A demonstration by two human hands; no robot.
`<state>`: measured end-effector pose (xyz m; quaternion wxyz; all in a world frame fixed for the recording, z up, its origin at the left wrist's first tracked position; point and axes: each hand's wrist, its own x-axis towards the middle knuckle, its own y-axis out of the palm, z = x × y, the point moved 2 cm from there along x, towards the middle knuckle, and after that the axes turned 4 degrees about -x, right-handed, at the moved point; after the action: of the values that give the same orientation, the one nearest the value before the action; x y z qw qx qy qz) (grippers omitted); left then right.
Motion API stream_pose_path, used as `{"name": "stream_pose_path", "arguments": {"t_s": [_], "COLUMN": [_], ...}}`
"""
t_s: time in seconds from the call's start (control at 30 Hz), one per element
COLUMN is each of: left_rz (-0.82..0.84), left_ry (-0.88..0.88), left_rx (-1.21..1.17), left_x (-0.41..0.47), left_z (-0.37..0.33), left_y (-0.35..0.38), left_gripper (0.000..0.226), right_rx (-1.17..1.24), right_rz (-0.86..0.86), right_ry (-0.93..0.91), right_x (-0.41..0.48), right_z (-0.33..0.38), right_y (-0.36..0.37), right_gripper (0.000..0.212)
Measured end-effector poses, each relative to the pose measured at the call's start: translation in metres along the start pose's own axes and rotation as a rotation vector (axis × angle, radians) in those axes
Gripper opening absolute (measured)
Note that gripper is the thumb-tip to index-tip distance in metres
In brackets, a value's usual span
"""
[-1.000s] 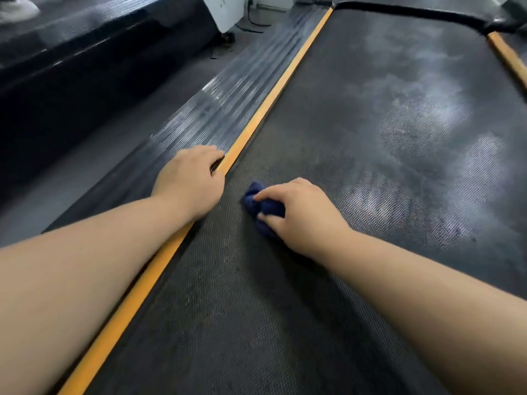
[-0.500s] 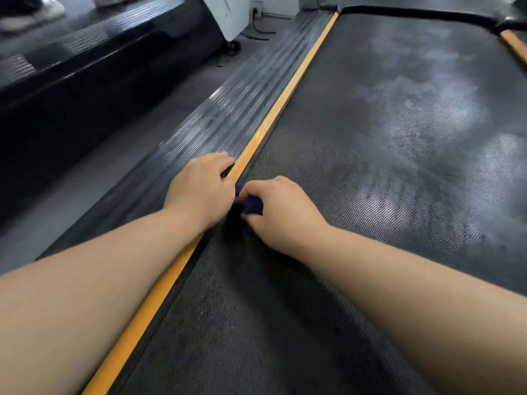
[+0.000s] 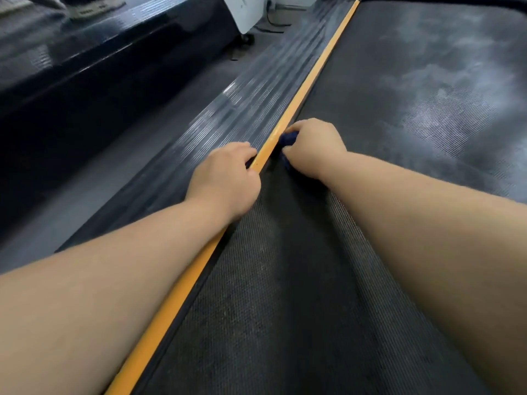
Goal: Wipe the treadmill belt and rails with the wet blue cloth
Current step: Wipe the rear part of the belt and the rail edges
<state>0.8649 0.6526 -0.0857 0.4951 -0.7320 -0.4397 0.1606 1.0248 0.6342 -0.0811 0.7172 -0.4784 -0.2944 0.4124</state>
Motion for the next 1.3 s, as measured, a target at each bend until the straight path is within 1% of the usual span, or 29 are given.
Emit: {"name": "stream_pose_path", "arguments": {"t_s": [0.07,0.1,0.2,0.23,0.27,0.33,0.37,0.4,0.43,0.47,0.57,0.63,0.7,0.8,0.83,0.9,0.93,0.97,1.0,1.1,1.17,1.23,1.3], "left_rz": [-0.001,-0.003,-0.007,-0.004,0.000,0.007,0.009,0.011,0.011,0.013,0.009,0.025,0.031,0.036,0.039,0.050,0.045,0.039,0.032,0.022,0.042,0.065,0.073], "left_ry": [-0.012,-0.017,-0.020,-0.016,-0.009,0.007,0.009,0.005,0.000,-0.009,-0.022,-0.040,-0.072,-0.132,-0.137,-0.122,-0.102,-0.086,-0.076,-0.023,-0.023,-0.076,-0.092], "left_rx": [-0.011,-0.017,-0.024,-0.025,-0.023,-0.010,-0.010,-0.013,-0.012,-0.011,-0.014,-0.034,-0.051,-0.109,-0.130,-0.148,-0.131,-0.098,-0.062,0.007,0.051,0.078,0.081], "left_x": [-0.001,-0.002,-0.005,-0.006,-0.006,-0.005,-0.005,-0.004,-0.002,-0.001,-0.001,-0.004,-0.006,-0.011,-0.013,-0.020,-0.024,-0.029,-0.035,-0.070,-0.097,-0.123,-0.142], "left_z": [-0.003,-0.006,-0.010,-0.010,-0.009,-0.005,-0.004,-0.003,-0.003,-0.003,-0.005,-0.008,-0.012,-0.020,-0.023,-0.025,-0.025,-0.023,-0.021,-0.008,0.005,0.016,0.022], "left_y": [-0.002,-0.003,-0.006,-0.005,-0.005,-0.003,-0.002,-0.001,-0.001,-0.001,-0.004,-0.006,-0.010,-0.017,-0.019,-0.023,-0.024,-0.023,-0.023,-0.030,-0.039,-0.049,-0.053], "left_gripper": [0.041,0.038,0.031,0.031,0.032,0.033,0.033,0.033,0.032,0.031,0.030,0.028,0.028,0.031,0.035,0.047,0.048,0.044,0.039,0.039,0.040,0.042,0.044], "right_rx": [-0.076,-0.077,0.002,0.012,-0.005,-0.050,-0.052,-0.052,-0.057,-0.056,0.070,0.139,0.146,0.176,0.204,0.240,0.244,0.229,0.194,0.094,0.099,0.097,0.101], "right_rz": [0.035,0.044,0.071,0.064,0.021,-0.148,-0.207,-0.215,-0.178,-0.115,0.001,0.052,0.077,0.167,0.214,0.304,0.313,0.293,0.250,0.088,0.078,0.102,0.116], "right_ry": [-0.068,-0.090,-0.148,-0.173,-0.181,-0.106,-0.023,0.053,0.082,0.059,-0.124,-0.185,-0.241,-0.327,-0.354,-0.397,-0.392,-0.369,-0.335,-0.206,-0.171,-0.208,-0.288], "right_x": [-0.008,-0.014,-0.027,-0.029,-0.026,-0.012,-0.005,0.001,0.003,0.001,-0.024,-0.043,-0.060,-0.098,-0.112,-0.135,-0.139,-0.136,-0.130,-0.114,-0.117,-0.133,-0.156], "right_z": [0.008,0.012,0.018,0.015,0.011,-0.004,-0.012,-0.019,-0.021,-0.018,0.004,0.012,0.014,0.020,0.023,0.026,0.023,0.017,0.013,0.008,0.015,0.026,0.037], "right_y": [-0.005,-0.005,0.004,0.005,0.004,-0.003,-0.007,-0.008,-0.008,-0.005,0.003,0.006,0.007,0.005,0.003,0.002,-0.001,-0.006,-0.009,-0.012,-0.004,0.005,0.010], "right_gripper": [0.020,0.019,0.017,0.019,0.020,0.025,0.028,0.030,0.032,0.032,0.025,0.024,0.024,0.016,0.018,0.033,0.043,0.049,0.050,0.036,0.028,0.016,0.016]}}
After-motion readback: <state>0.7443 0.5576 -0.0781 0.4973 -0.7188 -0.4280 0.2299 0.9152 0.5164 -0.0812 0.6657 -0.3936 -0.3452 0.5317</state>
